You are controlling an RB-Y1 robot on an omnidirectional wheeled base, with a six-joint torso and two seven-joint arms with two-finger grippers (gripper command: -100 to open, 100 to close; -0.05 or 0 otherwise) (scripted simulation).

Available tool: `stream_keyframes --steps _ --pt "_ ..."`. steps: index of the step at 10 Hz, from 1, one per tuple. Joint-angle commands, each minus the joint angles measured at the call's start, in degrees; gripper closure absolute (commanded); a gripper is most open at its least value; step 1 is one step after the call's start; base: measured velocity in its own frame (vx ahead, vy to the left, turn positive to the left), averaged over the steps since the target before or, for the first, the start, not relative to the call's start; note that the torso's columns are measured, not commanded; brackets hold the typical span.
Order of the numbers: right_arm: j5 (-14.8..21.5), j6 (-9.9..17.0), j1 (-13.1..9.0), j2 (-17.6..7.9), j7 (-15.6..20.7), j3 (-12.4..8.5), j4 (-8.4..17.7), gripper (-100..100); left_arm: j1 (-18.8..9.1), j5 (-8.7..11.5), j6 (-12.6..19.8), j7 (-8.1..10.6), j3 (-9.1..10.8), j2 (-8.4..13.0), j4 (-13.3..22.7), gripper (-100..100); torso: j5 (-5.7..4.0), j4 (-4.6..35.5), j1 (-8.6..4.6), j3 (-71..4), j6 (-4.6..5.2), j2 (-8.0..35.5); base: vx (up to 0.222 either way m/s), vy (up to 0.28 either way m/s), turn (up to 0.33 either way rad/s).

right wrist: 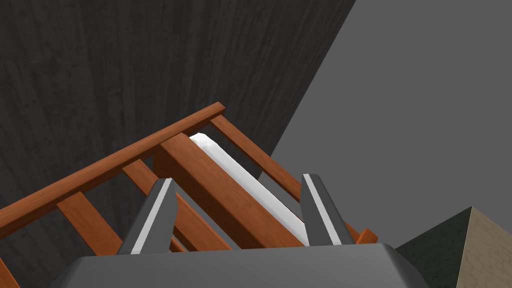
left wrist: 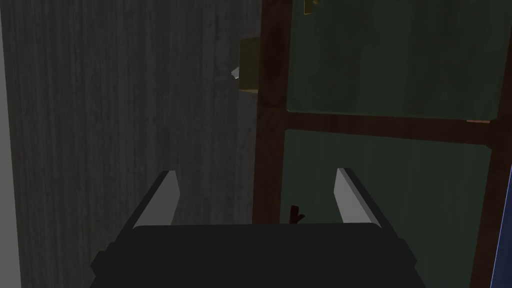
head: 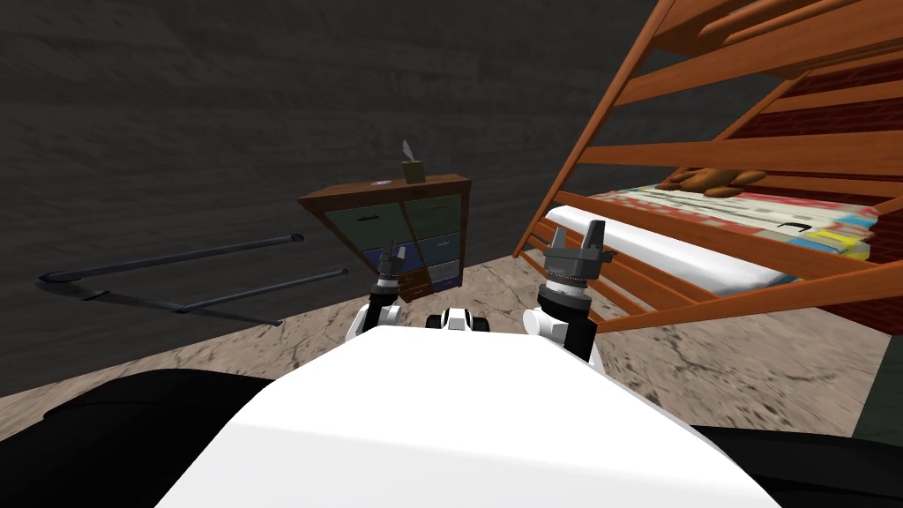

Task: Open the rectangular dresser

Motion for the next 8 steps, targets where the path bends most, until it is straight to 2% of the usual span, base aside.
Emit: stream_keyframes --steps 1,8 --pt "0.00 0.00 0.00 0.00 0.00 0.00 0.00 0 -0.81 0.26 -0.45 -0.47 0.66 0.39 3.79 -100 -0.01 -0.01 -0.04 -0.03 0.00 -0.05 0.085 -0.075 0.025" --pt "0.00 0.00 0.00 0.00 0.00 0.00 0.00 0 -2.58 0.75 -0.64 -1.57 1.99 0.62 11.43 -100 -0.02 0.00 -0.05 0.00 0.00 0.00 0.058 -0.060 0.020"
